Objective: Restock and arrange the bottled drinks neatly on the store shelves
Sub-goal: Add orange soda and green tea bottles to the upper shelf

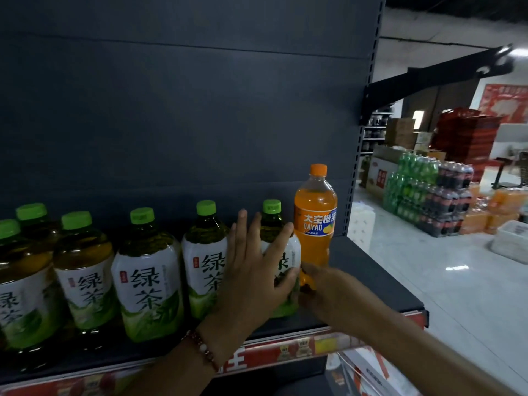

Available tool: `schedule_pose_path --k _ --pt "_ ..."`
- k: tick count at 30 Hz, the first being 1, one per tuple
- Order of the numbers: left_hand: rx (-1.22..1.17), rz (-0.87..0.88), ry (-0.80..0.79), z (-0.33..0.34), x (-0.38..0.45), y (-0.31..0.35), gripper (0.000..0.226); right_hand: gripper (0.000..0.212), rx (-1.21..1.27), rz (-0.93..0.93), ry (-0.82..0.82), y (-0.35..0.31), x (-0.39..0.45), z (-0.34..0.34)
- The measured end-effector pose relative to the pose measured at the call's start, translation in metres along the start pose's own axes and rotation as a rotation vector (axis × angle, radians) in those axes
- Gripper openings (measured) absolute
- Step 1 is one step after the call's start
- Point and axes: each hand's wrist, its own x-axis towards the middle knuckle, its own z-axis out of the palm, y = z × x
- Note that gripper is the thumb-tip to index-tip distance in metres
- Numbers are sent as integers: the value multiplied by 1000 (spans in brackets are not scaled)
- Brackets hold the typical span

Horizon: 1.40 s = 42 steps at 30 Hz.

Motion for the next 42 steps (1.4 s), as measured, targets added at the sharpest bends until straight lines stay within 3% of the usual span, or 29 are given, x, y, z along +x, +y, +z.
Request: schedule_pose_path --k 5,9,14,17,22,28,35,42 --pt "21 -3 21 2 0 1 76 40 -298 -60 130 -18 -12 -68" --pt "7 2 22 2 0 -1 78 48 -351 -157 344 -29 0 -111" --pt "27 6 28 2 1 0 79 59 -421 -148 423 -26 36 -140" --pt "39 5 43 2 0 0 77 68 -314 -114 349 -15 60 -142" --pt "56 14 60 4 2 0 76 73 214 54 195 -6 86 -133" --pt "53 15 74 7 1 0 74 28 548 65 327 3 93 -101" --pt "83 36 79 3 1 1 73 27 407 89 513 -8 67 -94" --pt "-58 35 61 -11 -6 5 74 32 413 37 544 -31 7 -105"
